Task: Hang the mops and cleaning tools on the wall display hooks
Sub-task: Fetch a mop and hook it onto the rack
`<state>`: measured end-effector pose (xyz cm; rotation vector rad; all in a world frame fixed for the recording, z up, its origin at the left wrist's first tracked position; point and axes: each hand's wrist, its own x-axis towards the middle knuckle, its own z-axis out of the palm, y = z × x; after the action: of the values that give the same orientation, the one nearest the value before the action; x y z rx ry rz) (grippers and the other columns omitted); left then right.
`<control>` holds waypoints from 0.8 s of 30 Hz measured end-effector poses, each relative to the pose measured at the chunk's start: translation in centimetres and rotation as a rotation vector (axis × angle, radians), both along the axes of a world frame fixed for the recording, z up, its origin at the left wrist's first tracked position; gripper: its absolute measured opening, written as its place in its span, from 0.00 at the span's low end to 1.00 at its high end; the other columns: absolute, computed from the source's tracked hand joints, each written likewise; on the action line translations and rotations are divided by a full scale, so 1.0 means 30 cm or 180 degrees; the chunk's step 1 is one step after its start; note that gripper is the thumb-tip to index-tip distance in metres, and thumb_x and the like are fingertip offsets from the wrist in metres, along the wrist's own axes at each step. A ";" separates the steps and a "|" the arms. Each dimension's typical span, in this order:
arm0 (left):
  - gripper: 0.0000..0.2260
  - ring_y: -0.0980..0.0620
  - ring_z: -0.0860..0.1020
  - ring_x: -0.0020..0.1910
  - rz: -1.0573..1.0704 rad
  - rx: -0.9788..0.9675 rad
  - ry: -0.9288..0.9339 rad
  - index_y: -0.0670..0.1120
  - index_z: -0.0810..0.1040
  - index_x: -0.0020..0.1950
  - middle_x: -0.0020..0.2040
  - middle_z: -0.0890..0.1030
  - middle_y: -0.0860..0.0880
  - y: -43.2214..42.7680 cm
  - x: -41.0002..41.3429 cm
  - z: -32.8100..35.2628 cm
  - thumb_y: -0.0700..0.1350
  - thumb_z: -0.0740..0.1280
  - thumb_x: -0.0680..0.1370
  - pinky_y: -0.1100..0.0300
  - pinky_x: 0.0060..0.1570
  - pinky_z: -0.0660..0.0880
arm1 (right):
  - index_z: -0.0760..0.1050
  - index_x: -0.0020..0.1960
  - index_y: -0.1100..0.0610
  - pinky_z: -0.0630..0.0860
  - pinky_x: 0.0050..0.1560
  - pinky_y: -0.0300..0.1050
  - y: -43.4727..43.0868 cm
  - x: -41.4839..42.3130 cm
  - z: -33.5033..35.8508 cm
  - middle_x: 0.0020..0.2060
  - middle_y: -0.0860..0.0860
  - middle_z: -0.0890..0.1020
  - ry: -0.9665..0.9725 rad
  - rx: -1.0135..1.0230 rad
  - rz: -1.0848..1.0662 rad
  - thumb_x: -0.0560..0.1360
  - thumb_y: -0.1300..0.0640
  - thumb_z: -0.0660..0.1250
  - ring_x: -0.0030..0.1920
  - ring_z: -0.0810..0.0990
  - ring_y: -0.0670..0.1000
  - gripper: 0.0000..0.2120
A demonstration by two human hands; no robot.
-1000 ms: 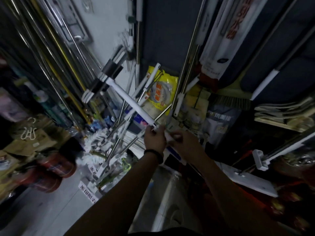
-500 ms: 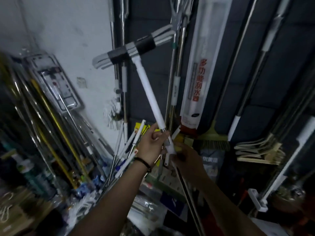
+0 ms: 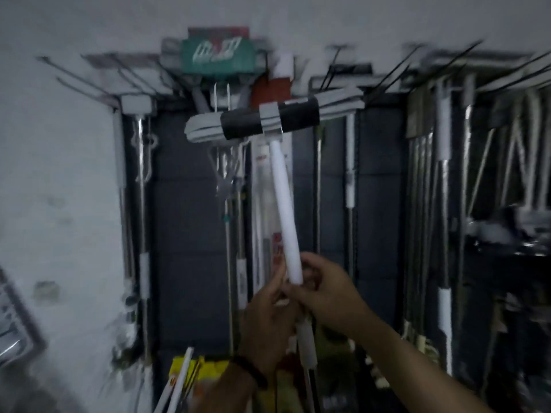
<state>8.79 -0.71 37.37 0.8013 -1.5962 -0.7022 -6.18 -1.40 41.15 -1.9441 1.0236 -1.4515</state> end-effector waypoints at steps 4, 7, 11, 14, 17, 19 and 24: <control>0.26 0.57 0.84 0.58 -0.0355 -0.0210 0.0110 0.66 0.66 0.75 0.62 0.84 0.59 -0.045 -0.109 0.119 0.41 0.66 0.83 0.57 0.50 0.83 | 0.83 0.64 0.48 0.85 0.56 0.51 -0.011 -0.108 0.118 0.50 0.49 0.89 -0.0060 -0.0225 -0.0141 0.80 0.61 0.73 0.53 0.88 0.51 0.14; 0.29 0.55 0.83 0.59 -0.0397 -0.0356 0.0023 0.66 0.64 0.78 0.64 0.83 0.57 -0.125 -0.203 0.247 0.41 0.67 0.83 0.50 0.55 0.83 | 0.83 0.63 0.47 0.85 0.56 0.54 -0.035 -0.182 0.241 0.48 0.51 0.89 -0.0108 -0.0404 -0.0264 0.82 0.61 0.71 0.51 0.89 0.52 0.13; 0.30 0.58 0.82 0.61 -0.0398 -0.0671 0.0059 0.60 0.64 0.80 0.64 0.83 0.56 -0.210 -0.347 0.456 0.37 0.66 0.83 0.54 0.61 0.81 | 0.80 0.69 0.44 0.82 0.44 0.38 -0.107 -0.290 0.438 0.40 0.45 0.89 -0.0037 -0.0852 -0.0743 0.81 0.59 0.71 0.42 0.88 0.43 0.20; 0.30 0.56 0.84 0.54 -0.0334 -0.0979 0.0043 0.61 0.64 0.80 0.57 0.86 0.56 -0.268 -0.440 0.602 0.37 0.65 0.83 0.54 0.55 0.83 | 0.74 0.76 0.43 0.77 0.39 0.31 -0.176 -0.363 0.579 0.37 0.45 0.87 -0.0038 -0.1070 -0.1024 0.81 0.57 0.71 0.39 0.86 0.40 0.26; 0.29 0.51 0.85 0.51 -0.0225 -0.1123 -0.0005 0.62 0.64 0.80 0.54 0.86 0.53 -0.344 -0.522 0.731 0.39 0.64 0.84 0.58 0.49 0.84 | 0.70 0.79 0.42 0.74 0.36 0.24 -0.252 -0.430 0.701 0.39 0.45 0.86 0.0068 -0.1343 -0.1311 0.80 0.55 0.72 0.40 0.85 0.38 0.29; 0.28 0.48 0.84 0.48 -0.0154 -0.1117 0.0013 0.60 0.64 0.80 0.53 0.86 0.48 -0.404 -0.571 0.801 0.39 0.63 0.84 0.64 0.43 0.82 | 0.70 0.79 0.42 0.72 0.35 0.22 -0.314 -0.470 0.774 0.40 0.45 0.86 0.0149 -0.1471 -0.1461 0.80 0.56 0.73 0.39 0.84 0.39 0.30; 0.29 0.55 0.79 0.39 0.0012 -0.1125 -0.0134 0.63 0.62 0.79 0.47 0.84 0.46 -0.551 -0.672 0.915 0.36 0.60 0.83 0.66 0.37 0.76 | 0.67 0.82 0.45 0.77 0.46 0.28 -0.513 -0.546 0.893 0.58 0.53 0.86 0.0216 -0.1503 -0.1761 0.79 0.56 0.72 0.51 0.86 0.48 0.33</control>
<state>-11.38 -17.23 64.82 0.5611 -1.6950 -0.3852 -22.58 -16.78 67.95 -2.1349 1.4309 -2.0952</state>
